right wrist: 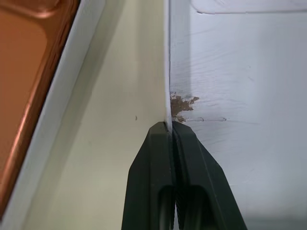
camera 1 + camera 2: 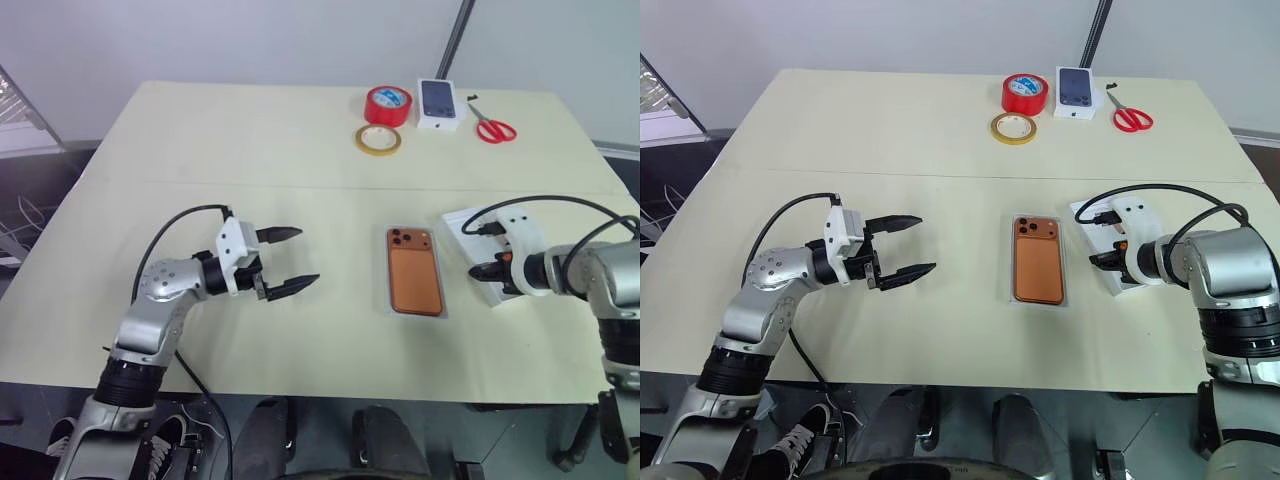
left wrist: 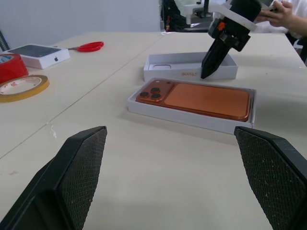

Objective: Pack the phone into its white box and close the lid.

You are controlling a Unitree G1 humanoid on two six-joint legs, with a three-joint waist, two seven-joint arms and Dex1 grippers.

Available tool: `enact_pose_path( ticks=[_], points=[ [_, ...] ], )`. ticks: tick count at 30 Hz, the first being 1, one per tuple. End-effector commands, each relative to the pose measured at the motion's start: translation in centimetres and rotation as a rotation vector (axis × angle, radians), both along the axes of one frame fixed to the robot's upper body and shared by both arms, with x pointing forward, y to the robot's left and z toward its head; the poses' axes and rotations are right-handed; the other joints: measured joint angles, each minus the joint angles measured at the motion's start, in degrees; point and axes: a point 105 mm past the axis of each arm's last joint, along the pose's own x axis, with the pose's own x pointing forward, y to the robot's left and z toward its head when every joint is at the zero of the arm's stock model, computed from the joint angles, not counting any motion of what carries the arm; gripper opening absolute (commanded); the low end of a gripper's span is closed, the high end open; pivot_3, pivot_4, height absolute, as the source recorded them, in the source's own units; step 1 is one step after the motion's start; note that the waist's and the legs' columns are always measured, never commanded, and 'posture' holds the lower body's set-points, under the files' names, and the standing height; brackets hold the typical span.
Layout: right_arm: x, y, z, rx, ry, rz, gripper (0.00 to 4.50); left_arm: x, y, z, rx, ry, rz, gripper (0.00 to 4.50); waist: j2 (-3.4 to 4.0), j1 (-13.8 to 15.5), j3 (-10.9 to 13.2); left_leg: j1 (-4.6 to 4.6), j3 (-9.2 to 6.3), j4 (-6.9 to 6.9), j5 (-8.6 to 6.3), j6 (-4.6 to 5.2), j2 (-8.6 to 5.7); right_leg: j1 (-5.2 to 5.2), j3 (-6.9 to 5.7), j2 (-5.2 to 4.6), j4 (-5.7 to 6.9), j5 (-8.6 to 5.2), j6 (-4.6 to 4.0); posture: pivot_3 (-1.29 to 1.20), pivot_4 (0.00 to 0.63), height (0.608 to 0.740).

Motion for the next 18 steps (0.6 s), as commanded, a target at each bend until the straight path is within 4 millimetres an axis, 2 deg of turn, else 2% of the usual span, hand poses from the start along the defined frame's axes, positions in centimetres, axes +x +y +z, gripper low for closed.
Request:
enact_pose_path(
  ticks=[1,4,5,6,8,9,12,14,18],
  points=[
    [0.7,-0.7,1.1,0.012,-0.060,-0.065,0.03,0.2,-0.5,0.8,0.003,-0.035,-0.008,4.50,0.00,0.0,0.0,0.00,0.00,-0.01,0.00,0.00,0.00,-0.01,0.00,0.00,0.00,0.00,0.00,0.00,0.150,0.728],
    [1.6,-0.1,2.2,0.078,-0.127,-0.091,0.03,0.5,-0.4,0.9,0.003,-0.038,-0.001,4.50,0.02,0.0,0.0,0.00,0.01,-0.01,0.00,0.00,0.00,-0.01,0.00,0.01,0.01,0.00,0.00,0.00,0.150,0.728],
    [2.3,0.3,3.2,0.137,-0.179,-0.108,0.03,0.6,-0.4,1.0,0.003,-0.039,0.002,4.50,0.06,-0.1,0.0,0.00,0.01,-0.02,0.00,0.00,0.00,-0.02,0.00,0.01,0.01,0.00,0.01,0.00,0.150,0.728],
    [3.1,1.3,4.5,0.231,-0.245,-0.097,0.03,0.7,-0.3,1.0,0.001,-0.038,0.004,4.50,0.07,-0.5,0.0,-0.01,0.02,-0.03,0.00,0.00,0.00,-0.03,0.00,0.02,0.02,0.00,0.01,0.00,0.150,0.728],
    [3.8,2.9,6.4,0.303,-0.355,-0.013,0.03,0.9,-0.3,1.0,-0.003,-0.036,0.010,4.50,0.15,-0.9,0.1,-0.02,0.02,-0.05,0.01,0.00,0.00,-0.06,0.00,0.06,0.04,0.01,0.02,0.00,0.150,0.728],
    [4.1,4.4,8.1,0.433,-0.423,0.007,0.03,0.9,-0.3,1.1,-0.008,-0.036,0.013,4.50,0.15,-1.0,0.1,-0.03,0.02,-0.08,0.01,0.00,0.00,-0.08,-0.01,0.08,0.05,0.01,0.03,0.00,0.150,0.728],
    [4.0,7.0,10.8,0.615,-0.548,0.074,0.03,1.2,-0.2,1.5,-0.026,-0.051,0.030,4.50,0.17,-1.0,0.1,-0.06,0.03,-0.13,0.02,-0.02,0.08,-0.16,-0.01,0.21,0.12,0.01,0.04,0.00,0.150,0.728],
    [3.5,8.0,11.6,0.701,-0.588,0.096,0.03,1.3,-0.2,1.7,-0.047,-0.042,0.036,4.50,0.17,-0.7,0.1,-0.10,0.00,-0.11,0.04,-0.04,0.15,-0.21,-0.05,0.29,0.17,0.01,0.04,0.00,0.150,0.728],
    [0.7,11.9,10.4,0.997,-0.504,0.198,0.03,1.3,-0.3,2.2,-0.079,-0.032,0.047,4.50,0.16,-0.8,0.1,-0.18,-0.01,-0.01,0.06,-0.06,0.13,-0.25,-0.07,0.26,0.27,0.01,0.04,0.00,0.150,0.728]
  ],
)
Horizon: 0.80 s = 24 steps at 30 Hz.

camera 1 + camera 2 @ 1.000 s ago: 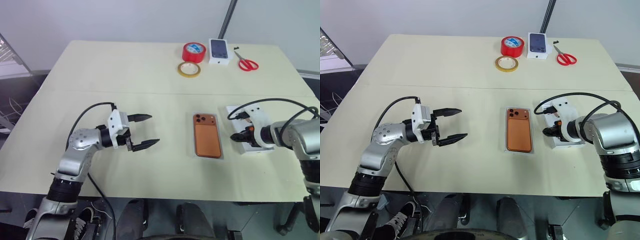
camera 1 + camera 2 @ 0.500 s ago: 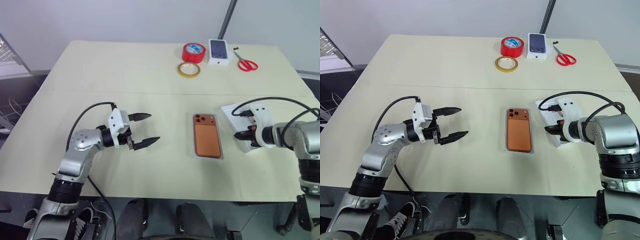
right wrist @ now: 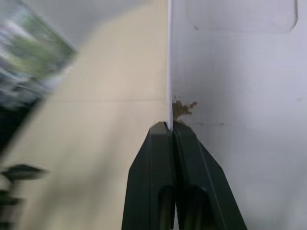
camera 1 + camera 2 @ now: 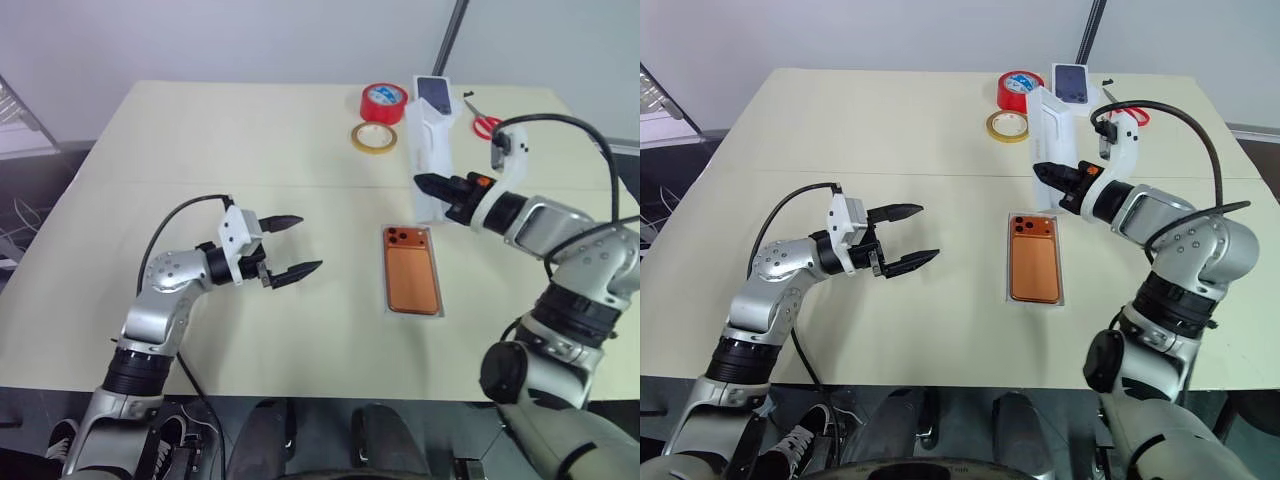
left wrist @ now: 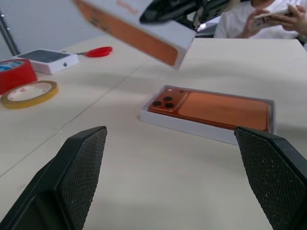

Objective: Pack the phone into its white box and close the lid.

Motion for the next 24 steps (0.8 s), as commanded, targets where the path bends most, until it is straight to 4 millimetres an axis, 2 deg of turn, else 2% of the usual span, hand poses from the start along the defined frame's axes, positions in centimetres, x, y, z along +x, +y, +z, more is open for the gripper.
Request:
enact_pose_path(
  ticks=[1,3,6,9,11,13,17,20,24],
  points=[
    [-2.4,1.9,0.3,0.166,-0.035,0.115,0.03,0.0,-0.1,1.4,-0.034,-0.035,0.002,4.50,0.01,-0.2,0.0,0.00,-0.01,0.01,0.00,0.00,0.00,-0.01,0.01,-0.01,0.03,0.00,0.00,0.00,0.150,0.728],
    [-3.3,3.1,-0.2,0.219,-0.029,0.168,0.03,0.0,-0.2,1.3,-0.035,-0.029,0.000,4.50,0.04,-0.2,0.0,-0.01,0.00,-0.01,0.00,0.00,0.00,-0.05,0.01,0.00,0.07,0.00,0.00,0.00,0.150,0.728],
    [-5.9,5.4,-0.3,0.308,-0.042,0.332,0.03,0.0,-0.4,1.5,-0.049,-0.022,0.000,4.50,0.04,-0.2,0.0,-0.21,0.05,0.03,0.02,-0.02,-0.02,-0.34,0.02,-0.01,0.20,0.00,0.00,0.00,0.150,0.728],
    [-7.7,6.1,-1.4,0.393,0.082,0.392,0.00,-0.2,-0.3,1.9,-0.075,-0.008,-0.008,3.74,0.04,-0.3,0.0,-0.27,0.11,0.04,0.03,-0.01,-0.02,-0.54,0.03,-0.04,0.40,-0.01,0.00,0.00,0.150,0.728],
    [-8.8,6.4,-3.1,0.356,0.190,0.410,0.00,-0.3,-0.3,2.1,-0.081,-0.011,-0.011,2.90,0.03,-0.5,0.0,-0.30,0.15,0.06,0.04,0.00,-0.02,-0.55,0.05,-0.04,0.40,-0.01,0.01,0.00,0.150,0.728],
    [-9.5,6.9,-3.6,0.377,0.216,0.429,0.00,-0.3,-0.3,2.1,-0.088,-0.012,-0.001,1.93,0.02,-0.5,0.0,-0.29,0.19,0.11,0.04,0.02,-0.01,-0.54,0.07,0.00,0.40,-0.02,0.01,0.00,0.150,0.728],
    [-9.3,6.8,-4.5,0.352,0.264,0.395,0.00,-0.4,-0.8,1.4,-0.075,-0.008,0.004,0.06,0.03,-0.6,0.0,-0.26,0.20,0.13,0.04,0.02,0.10,-0.60,0.15,0.31,0.49,-0.02,0.01,0.00,0.150,0.728],
    [-8.4,6.4,-5.5,0.328,0.321,0.324,0.00,-0.7,-1.7,0.1,-0.045,0.013,-0.013,0.06,0.00,-0.3,0.0,-0.27,0.21,0.15,0.04,0.02,0.10,-0.58,0.15,0.30,0.48,-0.02,0.02,0.00,0.150,0.728],
    [-6.3,5.7,-6.5,0.358,0.394,0.230,0.00,-1.0,-3.3,-1.4,-0.055,0.054,-0.035,0.06,-0.01,0.0,0.0,-0.28,0.19,0.22,0.04,0.02,0.10,-0.55,0.15,0.30,0.48,-0.02,0.02,0.00,0.150,0.728]
  ],
)
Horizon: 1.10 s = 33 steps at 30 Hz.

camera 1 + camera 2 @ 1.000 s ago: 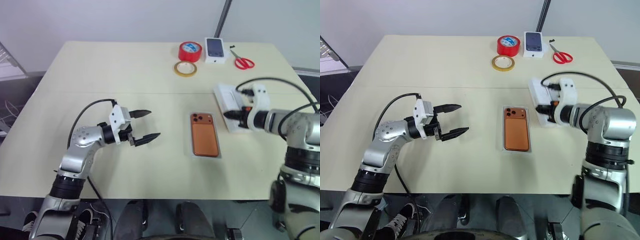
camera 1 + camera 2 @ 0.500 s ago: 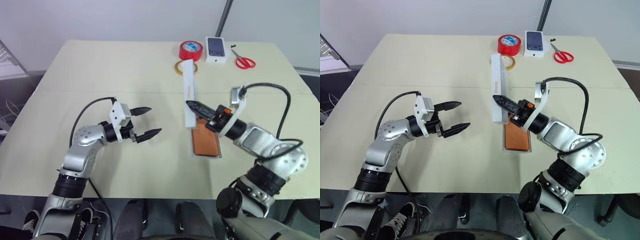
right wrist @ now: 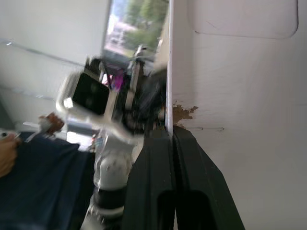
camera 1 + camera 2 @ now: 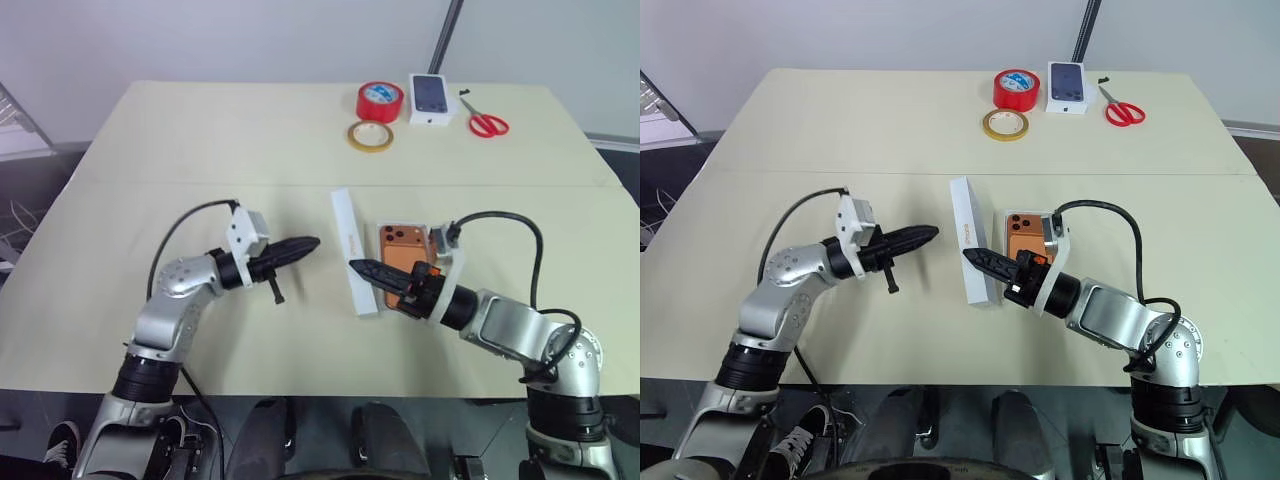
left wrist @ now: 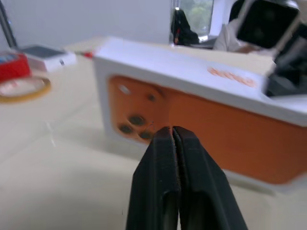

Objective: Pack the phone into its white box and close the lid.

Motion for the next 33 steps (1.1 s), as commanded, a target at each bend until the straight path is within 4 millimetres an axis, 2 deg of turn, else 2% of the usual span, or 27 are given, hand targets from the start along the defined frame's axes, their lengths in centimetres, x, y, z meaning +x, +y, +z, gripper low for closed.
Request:
enact_pose_path(
  ticks=[1,5,8,9,11,13,15,17,18,20,23,25,26,29,33],
  points=[
    [1.2,-0.5,0.3,0.033,0.029,-0.050,0.00,-0.3,-1.4,-0.2,-0.009,-0.023,-0.026,0.06,0.00,0.0,0.0,0.00,0.00,0.02,0.00,0.00,0.00,0.01,0.00,0.00,0.00,0.00,0.00,0.00,0.150,0.728],
    [1.8,-1.2,-0.2,0.049,0.063,-0.080,0.00,0.6,-4.0,-1.4,-0.025,-0.004,-0.027,0.06,-0.01,0.1,0.0,-0.01,-0.01,0.00,0.00,0.00,0.01,0.00,0.00,0.01,0.00,0.00,0.00,0.00,0.150,0.728],
    [2.1,-2.1,-0.2,0.036,0.058,-0.107,0.87,1.2,-5.4,-1.0,-0.062,0.007,-0.029,0.00,-0.02,0.2,0.0,-0.01,0.00,0.06,0.00,0.01,0.00,0.02,0.00,0.00,0.01,0.00,0.00,0.00,0.150,0.728],
    [2.0,-2.5,-0.2,0.020,0.053,-0.107,1.28,1.3,-5.9,-1.0,-0.067,0.004,-0.034,0.00,-0.02,0.2,0.0,-0.02,0.00,0.06,0.00,0.01,0.00,0.01,-0.01,0.00,0.01,0.00,0.00,0.00,0.150,0.728],
    [1.8,-3.4,0.0,-0.005,0.030,-0.117,2.29,1.5,-6.8,-1.0,-0.070,0.000,-0.046,0.00,-0.02,0.1,0.0,-0.04,0.00,0.05,0.00,0.01,0.00,-0.01,-0.01,0.00,0.01,0.00,0.00,0.00,0.150,0.728],
    [1.4,-5.5,0.4,-0.156,-0.067,-0.122,3.34,1.6,-7.7,-1.0,-0.079,0.009,-0.066,0.00,-0.01,0.3,0.0,-0.04,0.02,0.05,-0.01,0.02,-0.01,0.00,0.00,0.00,0.00,0.00,0.01,0.00,0.150,0.728],
    [0.9,-8.0,1.0,-0.354,-0.188,-0.099,3.34,1.7,-8.4,-1.0,-0.083,0.010,-0.077,0.00,0.04,0.8,0.0,-0.08,0.04,0.10,-0.02,0.05,-0.04,-0.01,-0.01,-0.02,-0.01,0.00,0.01,0.00,0.150,0.728],
    [0.9,-11.2,1.4,-0.520,-0.241,-0.116,3.34,1.9,-9.1,-1.1,-0.091,0.016,-0.083,0.00,0.03,1.3,0.0,-0.05,0.07,0.13,-0.05,0.09,-0.04,0.01,0.00,-0.01,-0.02,0.00,0.01,0.00,0.150,0.728],
    [0.8,-12.2,1.5,-0.574,-0.267,-0.113,3.34,2.0,-9.4,-1.1,-0.093,0.015,-0.086,0.00,0.00,1.3,0.0,-0.05,0.05,0.15,-0.05,0.09,-0.04,0.01,0.00,0.02,-0.02,0.00,0.01,0.00,0.150,0.728],
    [1.0,-13.3,1.9,-0.627,-0.305,-0.116,3.34,2.1,-10.1,-1.0,-0.104,0.019,-0.094,0.00,-0.02,1.3,0.0,-0.04,0.02,0.14,-0.05,0.09,0.00,0.03,-0.01,0.06,-0.02,0.00,0.01,0.00,0.150,0.728],
    [2.5,-14.0,2.7,-0.717,-0.437,-0.178,3.34,2.1,-11.3,-0.9,-0.099,0.006,-0.120,0.00,-0.02,1.3,0.0,-0.03,0.03,0.15,-0.05,0.09,0.02,0.00,0.00,0.08,0.00,0.00,0.01,0.00,0.150,0.728],
    [3.1,-13.7,2.6,-0.778,-0.505,-0.180,3.34,2.2,-11.3,-0.8,-0.092,-0.006,-0.121,0.00,-0.01,1.2,0.0,-0.04,0.04,0.15,-0.05,0.08,0.00,-0.01,0.00,0.07,0.01,0.00,0.01,0.00,0.150,0.728],
    [3.7,-13.4,2.0,-0.863,-0.557,-0.196,3.34,2.3,-10.7,-0.7,-0.092,0.013,-0.115,0.00,-0.01,1.3,0.0,-0.03,0.04,0.15,-0.05,0.08,0.01,-0.01,0.01,0.07,0.01,0.00,0.01,0.00,0.150,0.728],
    [4.6,-12.9,1.0,-1.027,-0.689,-0.209,2.04,2.5,-9.2,-0.7,-0.061,0.011,-0.099,0.00,0.02,1.1,0.0,-0.01,0.03,0.13,-0.03,0.06,0.04,-0.03,0.01,0.11,0.02,0.00,0.01,0.00,0.150,0.728],
    [5.7,-13.7,0.3,-1.165,-0.763,-0.279,0.03,3.0,-7.2,-1.5,0.035,0.021,-0.043,0.00,0.03,1.3,0.0,-0.02,0.05,0.14,-0.01,0.02,0.02,-0.06,0.03,0.08,0.05,0.00,0.01,0.00,0.150,0.728]
  ],
)
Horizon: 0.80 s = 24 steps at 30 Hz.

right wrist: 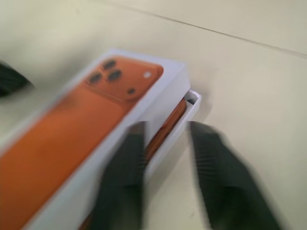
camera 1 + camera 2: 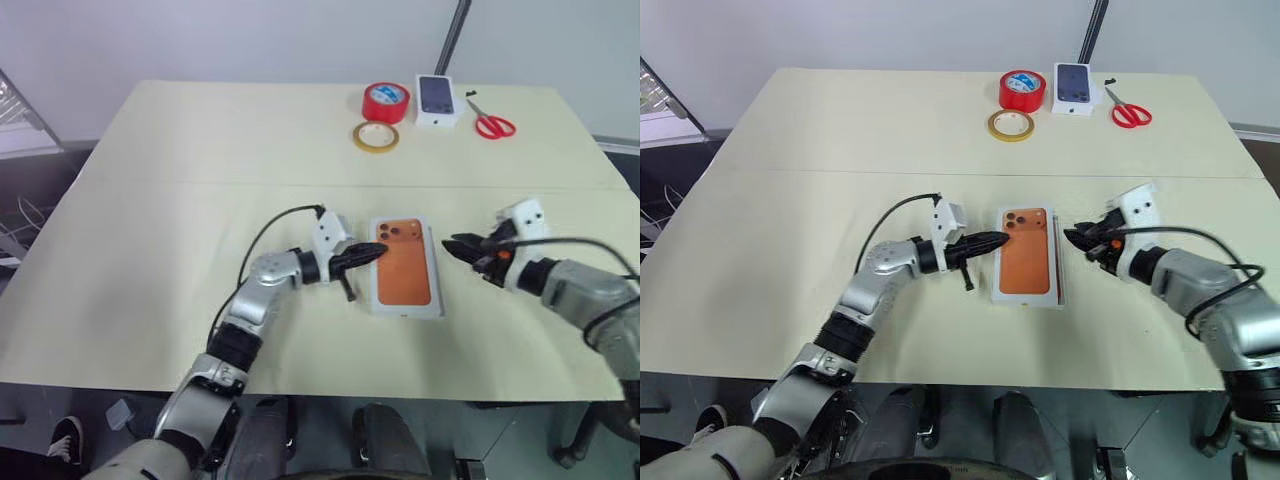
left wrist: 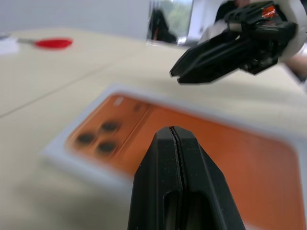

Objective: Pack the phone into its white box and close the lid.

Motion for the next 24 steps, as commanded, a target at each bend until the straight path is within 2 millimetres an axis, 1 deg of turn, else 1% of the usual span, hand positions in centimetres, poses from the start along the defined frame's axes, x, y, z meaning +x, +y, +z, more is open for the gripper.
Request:
enact_pose_path(
  ticks=[1,3,6,7,8,11,13,18,20,24],
  points=[
    [0.7,-0.6,1.0,-0.136,-0.128,-0.017,0.03,0.1,0.9,0.8,0.021,-0.011,0.023,0.00,0.00,0.3,0.0,-0.01,0.00,0.02,0.00,-0.01,0.00,0.00,0.00,-0.01,0.00,0.00,0.00,0.00,0.150,0.728],
    [0.9,-1.1,0.5,-0.223,-0.152,-0.024,0.03,0.1,1.3,0.3,0.059,-0.018,0.037,0.00,-0.01,0.5,0.0,0.00,-0.04,0.05,0.01,-0.01,-0.05,0.07,-0.04,-0.05,-0.01,0.00,0.00,0.00,0.150,0.728],
    [1.0,-1.1,0.2,-0.229,-0.155,-0.032,0.03,0.3,1.3,-0.8,0.087,0.068,0.045,0.00,-0.01,0.3,0.0,-0.01,-0.04,0.12,0.01,-0.01,-0.07,0.12,-0.04,-0.06,-0.01,0.00,0.00,0.00,0.150,0.728],
    [0.8,-0.8,0.0,-0.240,-0.151,-0.013,0.03,0.3,1.1,-1.8,0.128,0.113,0.043,0.00,-0.01,0.2,0.0,0.00,-0.05,0.12,0.01,-0.01,-0.07,0.13,-0.04,-0.05,0.00,0.00,0.00,0.00,0.150,0.728],
    [0.8,-0.7,-0.1,-0.248,-0.152,-0.005,0.03,0.2,0.9,-2.3,0.161,0.099,0.042,0.00,0.00,0.2,0.0,0.00,-0.05,0.12,0.01,-0.01,-0.06,0.11,-0.04,-0.04,0.00,0.00,0.00,0.00,0.150,0.728],
    [0.8,-0.8,-0.3,-0.258,-0.153,-0.015,0.03,-0.2,0.1,-2.9,0.185,0.122,0.010,0.00,0.00,0.1,0.0,0.01,-0.04,0.11,0.01,-0.01,-0.06,0.10,-0.04,-0.03,0.01,0.00,0.00,0.00,0.150,0.728],
    [0.6,-0.7,-0.5,-0.265,-0.146,-0.006,0.03,-0.2,-0.6,-2.8,0.191,0.092,0.001,0.00,0.01,0.2,0.0,0.02,-0.05,0.12,0.01,-0.01,-0.06,0.13,-0.04,-0.03,0.02,0.00,0.00,0.00,0.150,0.728],
    [0.1,-0.2,-0.6,-0.305,-0.150,0.035,0.03,-0.1,-2.6,-2.2,0.156,0.099,-0.020,0.00,0.01,0.3,0.0,0.00,-0.05,0.22,0.00,0.01,-0.07,0.17,-0.06,-0.05,0.02,0.00,0.00,0.00,0.150,0.728],
    [0.0,0.0,-0.6,-0.318,-0.150,0.051,0.03,-0.1,-3.0,-1.9,0.144,0.097,-0.026,0.00,0.01,0.2,0.0,0.00,-0.05,0.24,-0.02,0.02,-0.07,0.17,-0.06,-0.04,0.02,-0.01,0.01,0.00,0.150,0.728],
    [-0.4,0.3,-1.4,-0.346,-0.133,0.067,0.03,-0.2,-4.3,0.6,0.045,0.057,-0.042,0.00,0.01,0.2,0.0,0.00,-0.07,0.26,-0.01,0.02,-0.05,0.17,-0.06,-0.03,0.04,-0.01,0.01,0.00,0.150,0.728]
  ],
)
